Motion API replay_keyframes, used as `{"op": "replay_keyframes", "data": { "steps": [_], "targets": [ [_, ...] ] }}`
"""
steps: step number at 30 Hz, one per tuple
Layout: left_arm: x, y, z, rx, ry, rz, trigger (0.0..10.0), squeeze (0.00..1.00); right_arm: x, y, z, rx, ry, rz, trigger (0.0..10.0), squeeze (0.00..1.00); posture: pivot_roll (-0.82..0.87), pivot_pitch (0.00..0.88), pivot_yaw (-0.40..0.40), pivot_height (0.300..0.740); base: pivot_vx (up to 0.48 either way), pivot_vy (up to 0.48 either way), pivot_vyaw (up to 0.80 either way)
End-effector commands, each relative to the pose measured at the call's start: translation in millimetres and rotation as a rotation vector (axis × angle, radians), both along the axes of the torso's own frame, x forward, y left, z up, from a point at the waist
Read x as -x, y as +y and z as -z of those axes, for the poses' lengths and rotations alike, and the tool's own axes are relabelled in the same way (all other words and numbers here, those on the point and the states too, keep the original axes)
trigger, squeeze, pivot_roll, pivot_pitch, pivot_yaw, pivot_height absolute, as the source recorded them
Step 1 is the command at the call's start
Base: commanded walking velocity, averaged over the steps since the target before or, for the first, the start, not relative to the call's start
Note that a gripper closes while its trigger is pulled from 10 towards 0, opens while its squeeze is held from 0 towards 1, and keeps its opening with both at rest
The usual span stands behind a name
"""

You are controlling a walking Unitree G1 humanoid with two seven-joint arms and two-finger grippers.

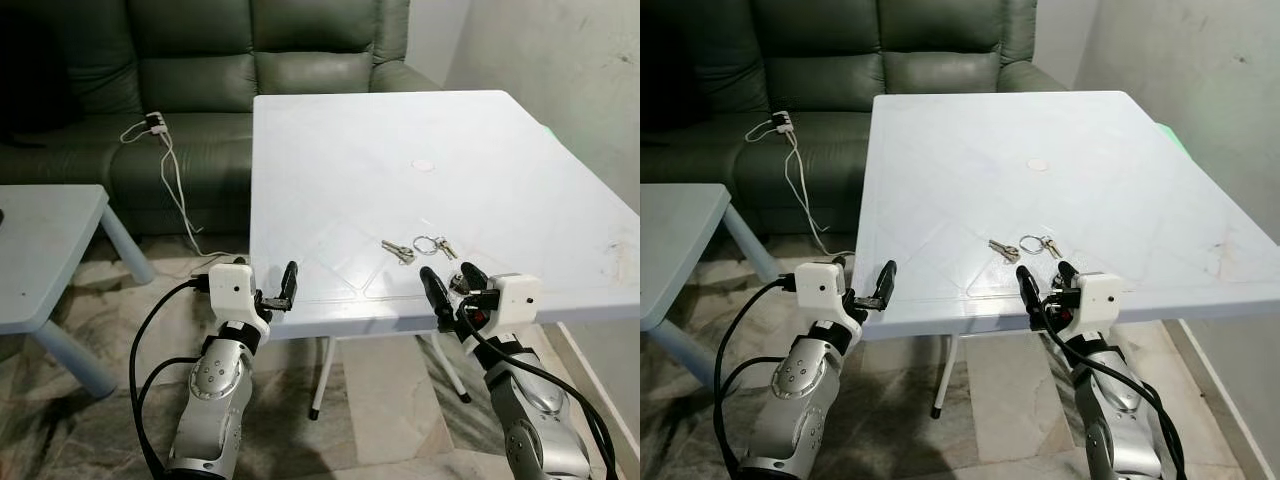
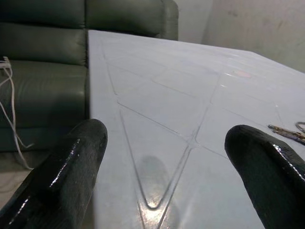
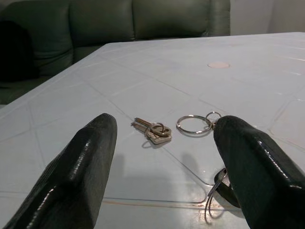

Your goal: Hang keys on a hook

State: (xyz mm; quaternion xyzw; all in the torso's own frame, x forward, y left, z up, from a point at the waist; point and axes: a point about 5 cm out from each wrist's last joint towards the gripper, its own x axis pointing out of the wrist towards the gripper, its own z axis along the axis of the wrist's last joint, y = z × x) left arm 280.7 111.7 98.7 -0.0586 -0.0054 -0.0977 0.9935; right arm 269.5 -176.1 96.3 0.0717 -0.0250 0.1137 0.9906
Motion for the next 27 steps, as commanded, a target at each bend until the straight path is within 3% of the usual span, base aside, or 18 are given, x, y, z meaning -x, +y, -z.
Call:
{"op": "replay_keyframes", "data": {
  "steps": [1, 24, 27],
  "targets": [
    [1.7, -2.5, -1.3, -0.007, -0.002, 0.01, 10.0, 0.0, 1.0, -0.4, -3.3, 0.005, -0.007, 0.003, 10.0, 0.0, 0.0, 0.007, -0.055, 0.74, 0.0, 0.0, -0.74],
    [2.8, -7.1, -2.1, -0.025, -0.012, 0.027, 10.0, 0.0, 0.8, 0.8, -2.7, 0.007, -0.005, -0.006, 10.0, 0.0, 0.0, 0.0, -0.058, 0.74, 0.0, 0.0, -0.74],
    [2.7, -7.8, -2.4, -0.052, -0.013, 0.034, 10.0, 0.0, 0.6, 1.0, -2.8, 0.007, -0.005, -0.008, 10.0, 0.0, 0.0, 0.0, -0.058, 0.74, 0.0, -0.48, -0.74]
  ]
}}
